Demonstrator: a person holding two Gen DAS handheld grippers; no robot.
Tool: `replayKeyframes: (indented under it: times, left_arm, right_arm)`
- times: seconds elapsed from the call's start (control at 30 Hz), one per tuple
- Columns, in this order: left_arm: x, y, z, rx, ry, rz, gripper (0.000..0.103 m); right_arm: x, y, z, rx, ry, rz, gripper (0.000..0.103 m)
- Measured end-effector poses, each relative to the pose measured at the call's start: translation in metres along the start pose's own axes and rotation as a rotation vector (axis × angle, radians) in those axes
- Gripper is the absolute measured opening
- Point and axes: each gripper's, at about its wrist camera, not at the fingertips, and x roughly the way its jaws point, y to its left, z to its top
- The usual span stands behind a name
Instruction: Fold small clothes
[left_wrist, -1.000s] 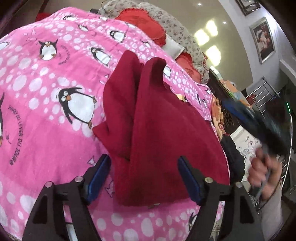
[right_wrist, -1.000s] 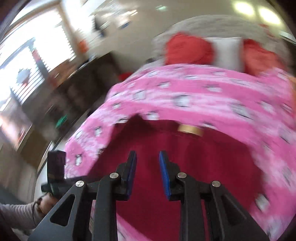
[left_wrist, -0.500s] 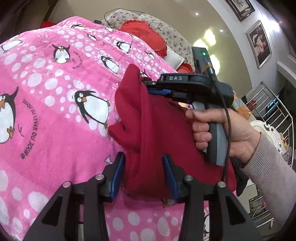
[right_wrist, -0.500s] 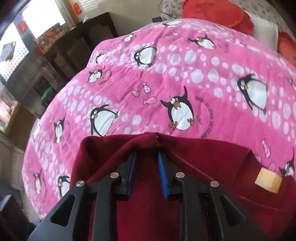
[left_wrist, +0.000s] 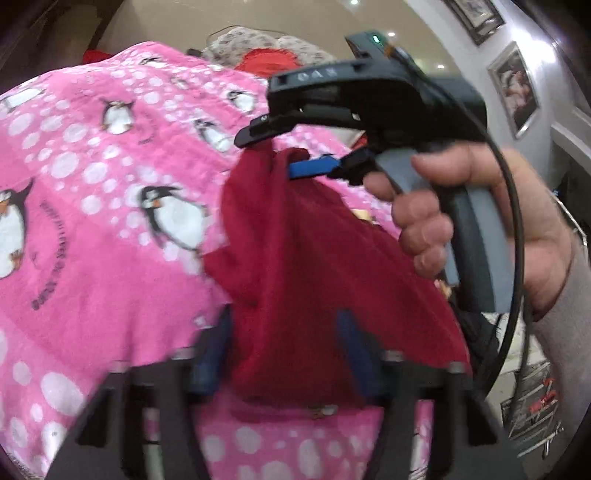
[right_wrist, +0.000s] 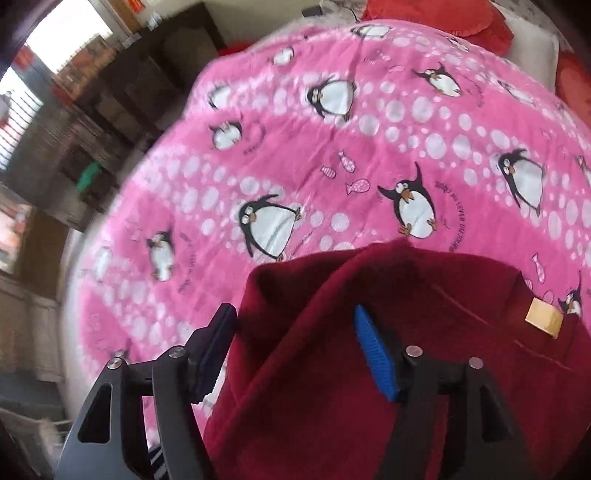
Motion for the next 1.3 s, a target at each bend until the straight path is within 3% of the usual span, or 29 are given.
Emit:
replayKeyframes:
  times: [0.2, 0.23, 0.27, 0.3, 0.33, 0.53, 0.7, 1.03, 1.3]
  left_arm:
    - [-0.004, 0.002, 0.002, -0.021, 0.014, -0.008, 0.024]
    - [-0.004, 0.000, 0.003, -0.023, 0.012, -0.008, 0.022]
    - [-0.005, -0.002, 0.004, -0.023, 0.009, -0.007, 0.021]
    - [-0.006, -0.004, 0.005, -0.022, 0.006, -0.007, 0.020]
    - [-0.009, -0.007, 0.007, -0.023, -0.001, -0.011, 0.019]
    - [-0.017, -0.035, 0.016, 0.027, -0.035, -0.046, 0.018]
    - [-0.007, -0.075, 0.021, 0.096, -0.015, -0.092, 0.018]
    - [0.047, -0.194, -0.013, 0.253, 0.100, -0.235, 0.018]
    - [0.092, -0.248, -0.049, 0.286, 0.194, -0.279, 0.018]
  right_arm:
    - [0.037, 0.026, 0.017, -0.074, 0.123, -0.209, 0.036]
    - [0.039, 0.028, 0.017, -0.107, 0.126, -0.233, 0.031]
    - [0.038, 0.029, 0.017, -0.117, 0.122, -0.246, 0.015]
    - [0.034, 0.025, 0.017, -0.112, 0.113, -0.250, 0.009]
    - [0.028, 0.018, 0.017, -0.086, 0.102, -0.206, 0.000]
    - [-0.020, -0.027, 0.007, 0.018, -0.012, -0.014, 0.000]
    - [-0.059, -0.076, -0.004, 0.064, -0.051, 0.046, 0.000]
    - [-0.128, -0.185, -0.040, 0.145, -0.114, 0.022, 0.000]
    - [-0.161, -0.267, -0.098, 0.227, -0.147, 0.004, 0.000]
